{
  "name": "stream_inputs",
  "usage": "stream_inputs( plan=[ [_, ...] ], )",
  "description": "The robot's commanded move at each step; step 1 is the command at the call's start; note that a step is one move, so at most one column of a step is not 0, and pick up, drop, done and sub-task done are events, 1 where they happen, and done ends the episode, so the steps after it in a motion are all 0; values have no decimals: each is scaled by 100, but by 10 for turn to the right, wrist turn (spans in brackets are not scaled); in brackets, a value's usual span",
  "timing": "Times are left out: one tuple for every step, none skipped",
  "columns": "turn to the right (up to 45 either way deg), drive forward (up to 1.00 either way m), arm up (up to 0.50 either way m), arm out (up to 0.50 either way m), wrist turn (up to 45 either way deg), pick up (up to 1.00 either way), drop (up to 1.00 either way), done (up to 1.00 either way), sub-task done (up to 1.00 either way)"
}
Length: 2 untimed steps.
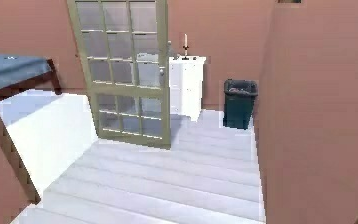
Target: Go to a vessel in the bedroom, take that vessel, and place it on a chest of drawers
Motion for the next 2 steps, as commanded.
stream_inputs(
  plan=[
    [0, 100, 0, 0, 0, 0, 0, 0, 0],
    [0, 85, 0, 0, 0, 0, 0, 0, 0]
  ],
)
